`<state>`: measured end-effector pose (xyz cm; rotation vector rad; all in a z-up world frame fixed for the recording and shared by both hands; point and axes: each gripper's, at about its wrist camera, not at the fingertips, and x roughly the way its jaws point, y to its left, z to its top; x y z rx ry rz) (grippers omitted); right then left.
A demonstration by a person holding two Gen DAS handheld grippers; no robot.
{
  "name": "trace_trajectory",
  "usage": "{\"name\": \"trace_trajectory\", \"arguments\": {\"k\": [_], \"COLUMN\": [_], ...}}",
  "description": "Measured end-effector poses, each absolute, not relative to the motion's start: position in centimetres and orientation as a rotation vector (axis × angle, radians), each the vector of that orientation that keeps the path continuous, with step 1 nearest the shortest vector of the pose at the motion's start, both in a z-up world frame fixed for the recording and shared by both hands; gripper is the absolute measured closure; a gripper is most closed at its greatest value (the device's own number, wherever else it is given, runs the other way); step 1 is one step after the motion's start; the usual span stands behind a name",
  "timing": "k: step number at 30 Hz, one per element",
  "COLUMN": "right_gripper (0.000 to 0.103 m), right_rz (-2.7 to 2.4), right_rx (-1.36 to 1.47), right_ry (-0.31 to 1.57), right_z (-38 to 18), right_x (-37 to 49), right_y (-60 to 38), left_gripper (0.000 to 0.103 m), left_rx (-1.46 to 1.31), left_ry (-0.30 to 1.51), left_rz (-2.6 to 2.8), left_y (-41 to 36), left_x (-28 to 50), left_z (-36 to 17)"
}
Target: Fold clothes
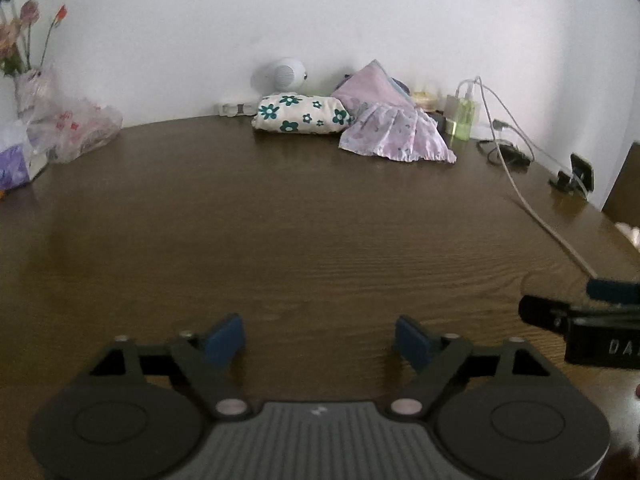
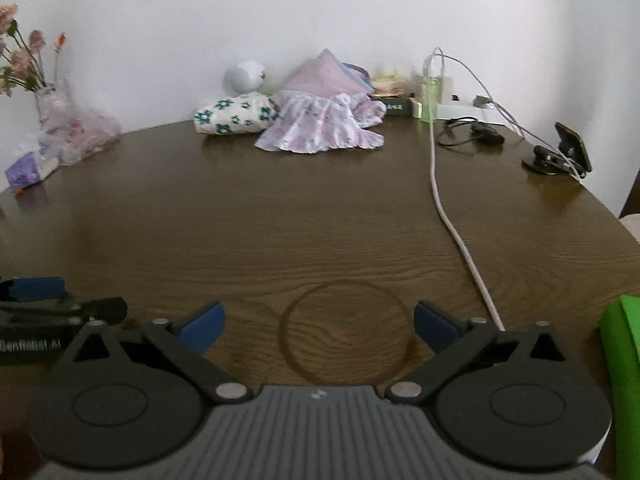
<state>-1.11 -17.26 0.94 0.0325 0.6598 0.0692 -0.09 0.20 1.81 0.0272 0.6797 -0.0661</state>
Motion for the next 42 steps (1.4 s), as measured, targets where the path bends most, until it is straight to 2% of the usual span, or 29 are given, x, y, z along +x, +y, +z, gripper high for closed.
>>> {"name": "trace_trajectory", "arguments": {"k": [2, 4, 42], "right_gripper": [0.000, 0.000, 0.000], "right_rz": [0.044, 0.023, 0.047], "right_rx": [0.007, -0.027, -0.005], "right_ry": [0.697, 0.695, 0.692], "right_z": [0.6, 0.5, 0.2], "right_x": [-0.3, 0.2, 1.5], "right_y": [-16.9, -16.4, -16.0], "left_gripper": [0.002, 0.000, 0.000], "left_rx": [0.041, 0.038, 0.000], "left_ry": [0.686, 0.693, 0.690], "left_rz": [-0.066, -0.052, 0.050], "left_y": [-0.2, -0.2, -0.3], "left_x": [0.4, 1.0, 1.3], "left_z": [1.6, 1.5, 1.4]}}
